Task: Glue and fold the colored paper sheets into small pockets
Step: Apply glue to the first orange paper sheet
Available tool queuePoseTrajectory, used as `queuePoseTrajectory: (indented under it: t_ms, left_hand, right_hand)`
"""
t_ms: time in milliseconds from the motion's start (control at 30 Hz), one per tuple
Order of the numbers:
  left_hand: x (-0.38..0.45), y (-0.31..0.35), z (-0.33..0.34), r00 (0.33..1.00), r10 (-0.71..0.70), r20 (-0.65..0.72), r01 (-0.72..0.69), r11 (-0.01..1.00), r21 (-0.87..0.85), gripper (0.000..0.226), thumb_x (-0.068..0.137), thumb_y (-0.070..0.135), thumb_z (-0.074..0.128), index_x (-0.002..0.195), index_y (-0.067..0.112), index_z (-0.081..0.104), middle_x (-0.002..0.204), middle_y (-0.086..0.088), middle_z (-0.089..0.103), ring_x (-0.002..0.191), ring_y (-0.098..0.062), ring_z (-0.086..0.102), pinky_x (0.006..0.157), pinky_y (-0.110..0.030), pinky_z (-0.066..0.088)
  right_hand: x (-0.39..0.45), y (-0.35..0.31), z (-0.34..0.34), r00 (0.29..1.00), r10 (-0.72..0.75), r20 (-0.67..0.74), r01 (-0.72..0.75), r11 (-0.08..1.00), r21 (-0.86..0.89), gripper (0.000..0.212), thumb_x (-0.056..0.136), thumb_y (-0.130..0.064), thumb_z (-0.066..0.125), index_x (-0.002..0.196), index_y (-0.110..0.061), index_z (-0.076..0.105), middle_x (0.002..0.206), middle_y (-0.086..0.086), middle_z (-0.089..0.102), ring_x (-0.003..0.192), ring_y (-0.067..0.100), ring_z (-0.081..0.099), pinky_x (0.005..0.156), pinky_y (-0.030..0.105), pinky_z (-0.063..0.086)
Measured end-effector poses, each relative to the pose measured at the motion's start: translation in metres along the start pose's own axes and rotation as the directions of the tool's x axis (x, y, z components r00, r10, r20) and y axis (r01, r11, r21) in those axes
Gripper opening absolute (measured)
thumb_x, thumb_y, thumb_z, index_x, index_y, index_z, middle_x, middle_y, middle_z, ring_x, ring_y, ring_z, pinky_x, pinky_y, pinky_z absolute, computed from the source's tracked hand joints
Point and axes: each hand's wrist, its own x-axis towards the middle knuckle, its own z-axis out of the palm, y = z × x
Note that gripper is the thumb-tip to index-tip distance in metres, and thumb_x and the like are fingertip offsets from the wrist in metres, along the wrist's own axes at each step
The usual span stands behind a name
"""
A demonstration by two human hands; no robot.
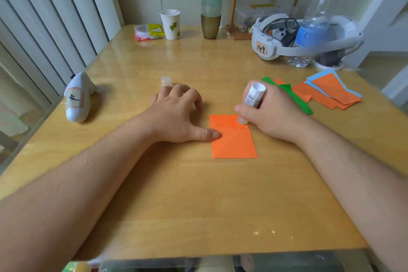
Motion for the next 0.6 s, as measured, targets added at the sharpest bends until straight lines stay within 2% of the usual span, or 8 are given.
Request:
queuePoseTrajectory:
  t_ms: [133, 267, 400, 467, 533, 600]
  left_hand:
    - [0.000, 0.001, -0.001, 1.000, 0.000, 0.002, 0.000, 1.000, -0.007, 0.088, 0.044, 0.103, 0.047, 0.110, 0.046, 0.044, 0.144, 0.012, 0.037, 0.140, -0.022, 0.025, 0.113, -0.042, 0.024]
    - [0.000, 0.000, -0.001, 1.000, -0.001, 0.002, 0.001, 1.000, -0.010, 0.088, 0.044, 0.103, 0.047, 0.111, 0.046, 0.044, 0.144, 0.012, 0.037, 0.140, -0.023, 0.025, 0.115, -0.043, 0.024]
    - [0.000, 0.000, 0.000, 1.000, -0.002, 0.005, 0.003, 1.000, -0.014, 0.088, 0.043, 0.103, 0.047, 0.110, 0.046, 0.043, 0.144, 0.013, 0.037, 0.139, -0.022, 0.025, 0.116, -0.043, 0.024]
    - [0.000, 0.000, 0.000, 1.000, 0.001, 0.006, -0.001, 1.000, -0.008, 0.088, 0.044, 0.103, 0.047, 0.110, 0.046, 0.043, 0.144, 0.012, 0.037, 0.140, -0.023, 0.025, 0.116, -0.044, 0.024]
    - [0.000, 0.000, -0.001, 1.000, 0.005, 0.010, -0.005, 1.000, -0.009, 0.088, 0.044, 0.103, 0.047, 0.111, 0.046, 0.044, 0.144, 0.012, 0.037, 0.140, -0.023, 0.024, 0.116, -0.043, 0.023]
    - [0.001, -0.001, -0.001, 1.000, 0.009, 0.006, -0.009, 1.000, -0.008, 0.087, 0.045, 0.103, 0.047, 0.111, 0.046, 0.044, 0.144, 0.012, 0.036, 0.140, -0.022, 0.024, 0.115, -0.043, 0.023]
  right_hand:
    - [-0.004, -0.002, -0.003, 0.999, 0.002, 0.047, -0.002, 1.000, -0.009, 0.021, 0.088, -0.024, 0.074, 0.081, -0.015, 0.056, 0.069, -0.006, 0.076, 0.077, 0.018, 0.072, 0.079, 0.044, 0.057]
    - [-0.009, -0.001, -0.008, 0.990, -0.009, 0.142, -0.002, 0.997, 0.077, 0.022, 0.089, -0.019, 0.076, 0.082, -0.013, 0.056, 0.070, 0.000, 0.077, 0.076, 0.016, 0.074, 0.082, 0.046, 0.058]
    - [-0.014, 0.000, -0.011, 0.971, -0.021, 0.239, 0.003, 0.997, 0.077, 0.022, 0.088, -0.020, 0.076, 0.080, -0.012, 0.057, 0.069, 0.000, 0.077, 0.071, 0.014, 0.070, 0.074, 0.038, 0.052]
    - [-0.014, -0.002, -0.013, 0.980, -0.040, 0.193, 0.011, 0.989, 0.150, 0.025, 0.083, -0.026, 0.076, 0.076, -0.012, 0.057, 0.065, 0.002, 0.072, 0.066, 0.014, 0.061, 0.067, 0.034, 0.045]
    - [-0.009, 0.001, -0.016, 0.999, -0.019, 0.037, 0.007, 0.950, 0.313, 0.023, 0.079, -0.027, 0.072, 0.070, -0.014, 0.055, 0.060, 0.001, 0.057, 0.063, 0.015, 0.050, 0.063, 0.034, 0.040]
    - [-0.003, 0.004, -0.016, 0.994, 0.019, -0.105, 0.020, 0.934, 0.358, 0.029, 0.078, -0.032, 0.071, 0.071, -0.011, 0.053, 0.061, -0.001, 0.048, 0.063, 0.014, 0.043, 0.063, 0.034, 0.037]
